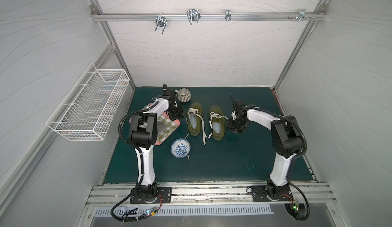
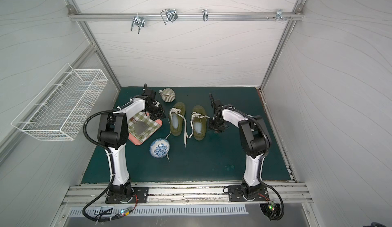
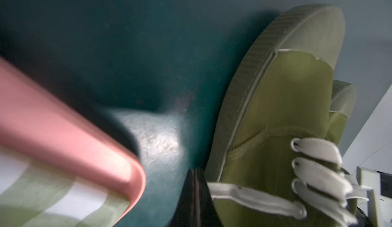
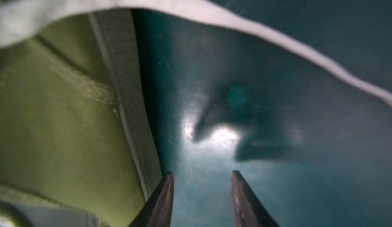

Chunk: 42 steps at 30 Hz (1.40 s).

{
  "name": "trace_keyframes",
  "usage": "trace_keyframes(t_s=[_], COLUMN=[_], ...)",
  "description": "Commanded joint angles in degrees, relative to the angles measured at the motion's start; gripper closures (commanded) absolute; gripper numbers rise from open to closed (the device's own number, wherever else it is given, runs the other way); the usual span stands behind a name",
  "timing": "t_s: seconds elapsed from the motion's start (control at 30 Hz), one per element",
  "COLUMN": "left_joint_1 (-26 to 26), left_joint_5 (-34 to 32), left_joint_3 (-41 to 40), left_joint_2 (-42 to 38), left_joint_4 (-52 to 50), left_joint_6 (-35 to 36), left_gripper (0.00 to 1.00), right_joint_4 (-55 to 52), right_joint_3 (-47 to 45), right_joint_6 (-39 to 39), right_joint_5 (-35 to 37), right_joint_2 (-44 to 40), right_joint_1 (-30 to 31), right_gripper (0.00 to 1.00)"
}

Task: Insert the insole into the shoe
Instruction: Move the shoe to the center of the board, then adjust the shoe at the center of the board.

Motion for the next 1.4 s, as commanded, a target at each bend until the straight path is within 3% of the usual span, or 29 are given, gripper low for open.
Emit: trace_keyframes(t_s=[0.0,0.2,0.5,0.8,0.87,0.97,1.1,1.37], left_joint_1=[-1.70,-2.38,-3.56,-4.10,-4.10,-4.14,-4.45,-4.54], left_joint_5=[2.08,2.59,4.19,4.43,4.20,4.47,4.54,4.81], left_joint_3=[2.57,3.22,3.43,2.78,2.87,3.09,3.05,3.47], left_joint_2=[2.08,3.92,5.85,5.85,5.69,5.85,6.18,5.93], left_joint_4=[2.26,2.56,3.52,4.33,4.19,4.48,4.84,4.38], left_joint_6=[-0.94,-0.90,-1.23,-1.56,-1.51,-1.77,-1.82,-1.43], left_gripper=[1.00,1.00,1.00,1.00,1.00,1.00,1.00,1.00], right_joint_4=[1.55,2.04,-0.60,-2.52,-6.09,-5.20,-3.41,-2.08], right_joint_3=[1.32,4.22,12.13,16.71,18.66,17.39,17.00,20.38], right_joint_6=[2.32,1.50,-11.16,-11.54,-8.35,-4.61,-4.01,-3.59], right_joint_5=[-1.66,-0.11,0.91,0.77,3.28,1.59,2.04,-4.46], right_joint_2=[2.20,5.53,10.36,14.31,15.84,15.82,15.18,18.21], right_joint_1=[1.07,1.00,2.93,2.54,1.04,-1.49,-1.73,0.18], right_gripper=[0.54,0.53,0.49,0.48,0.48,0.48,0.48,0.48])
